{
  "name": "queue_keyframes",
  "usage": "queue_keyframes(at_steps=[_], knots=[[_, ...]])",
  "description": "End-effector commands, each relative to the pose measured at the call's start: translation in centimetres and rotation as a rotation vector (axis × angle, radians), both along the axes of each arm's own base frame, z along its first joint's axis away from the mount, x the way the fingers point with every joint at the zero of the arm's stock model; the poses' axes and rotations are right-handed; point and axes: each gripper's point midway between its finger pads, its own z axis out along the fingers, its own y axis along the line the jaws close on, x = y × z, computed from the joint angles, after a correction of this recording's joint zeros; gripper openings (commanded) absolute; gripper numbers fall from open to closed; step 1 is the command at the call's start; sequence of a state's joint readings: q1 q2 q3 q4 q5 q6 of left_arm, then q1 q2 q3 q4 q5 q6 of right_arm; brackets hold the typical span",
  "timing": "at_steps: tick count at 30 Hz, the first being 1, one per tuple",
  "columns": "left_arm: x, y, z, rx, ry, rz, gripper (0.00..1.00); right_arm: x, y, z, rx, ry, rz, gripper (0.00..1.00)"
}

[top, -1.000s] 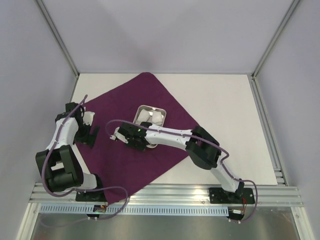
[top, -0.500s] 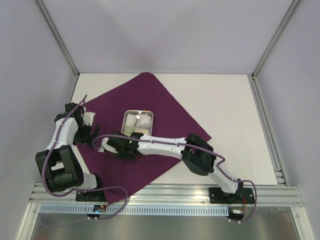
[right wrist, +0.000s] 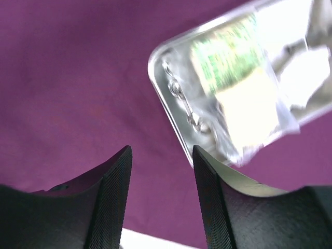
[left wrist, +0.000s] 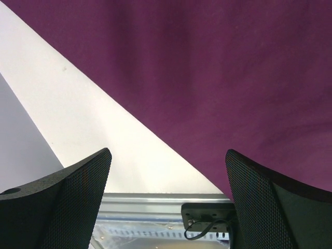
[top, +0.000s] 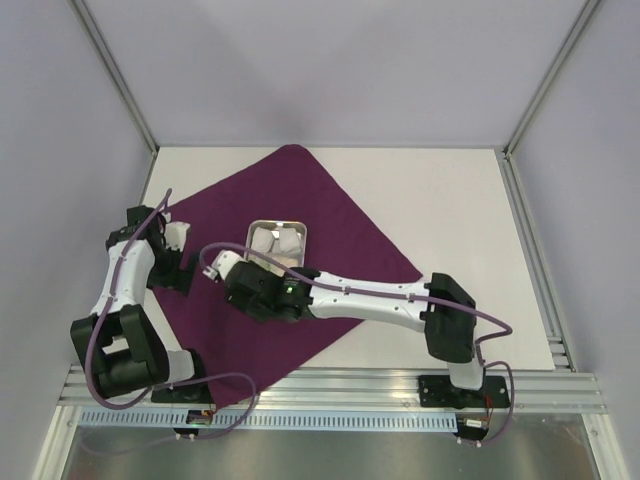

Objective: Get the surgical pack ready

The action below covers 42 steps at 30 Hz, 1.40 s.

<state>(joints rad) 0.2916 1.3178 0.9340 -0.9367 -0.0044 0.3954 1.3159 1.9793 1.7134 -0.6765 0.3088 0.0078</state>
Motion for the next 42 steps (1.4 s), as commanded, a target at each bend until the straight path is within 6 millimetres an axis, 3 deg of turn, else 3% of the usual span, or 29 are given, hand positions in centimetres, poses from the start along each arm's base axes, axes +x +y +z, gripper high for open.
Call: queue_keyframes(at_steps=[1,4,5,6,7,10,19,24,28,33,42], knots=[[0.2,-0.5,1.3,-0.026,-0.043,0.000,1.00,0.6,-2.3,1.8,0.168,0.081,-0.369,0.55],[-0.2,-1.0,1.6,-0.047,-0.048,-0.009,1.00,0.9,-4.2,2.6,0.240,0.119,-0.508,0.58],[-0.3,-1.1,1.8,-0.050,-0.057,-0.012,1.00,0.8,-4.6,2.3,0.263,0.154,-0.534,0.58],[-0.5,-1.3,1.8,-0.055,-0.058,-0.017,1.00,1.0,-5.8,0.5,0.274,0.213,-0.606,0.58],[-0.6,-1.5,1.9,-0.062,-0.065,-0.021,1.00,0.7,-5.4,0.9,0.342,0.283,-0.609,0.56],[-1.0,-1.7,2.2,-0.065,-0.073,-0.036,1.00,1.3,-6.6,-0.6,0.443,0.418,-0.714,0.49],[-2.0,-2.5,2.5,-0.079,-0.096,-0.065,1.00,2.9,-9.0,-1.6,0.536,0.395,-0.864,0.36],[-2.0,-2.8,2.5,-0.099,-0.099,-0.062,1.00,4.1,-8.5,-2.1,0.586,0.433,-0.867,0.27],[-2.0,-3.0,2.4,-0.107,-0.100,-0.068,1.00,4.3,-7.8,-2.0,0.574,0.432,-0.844,0.28],[-1.9,-3.0,2.2,-0.109,-0.095,-0.066,1.00,4.3,-6.9,-4.0,0.527,0.454,-0.852,0.30],[-2.1,-3.0,2.1,-0.108,-0.097,-0.075,1.00,5.4,-7.4,-6.0,0.488,0.431,-0.899,0.30]])
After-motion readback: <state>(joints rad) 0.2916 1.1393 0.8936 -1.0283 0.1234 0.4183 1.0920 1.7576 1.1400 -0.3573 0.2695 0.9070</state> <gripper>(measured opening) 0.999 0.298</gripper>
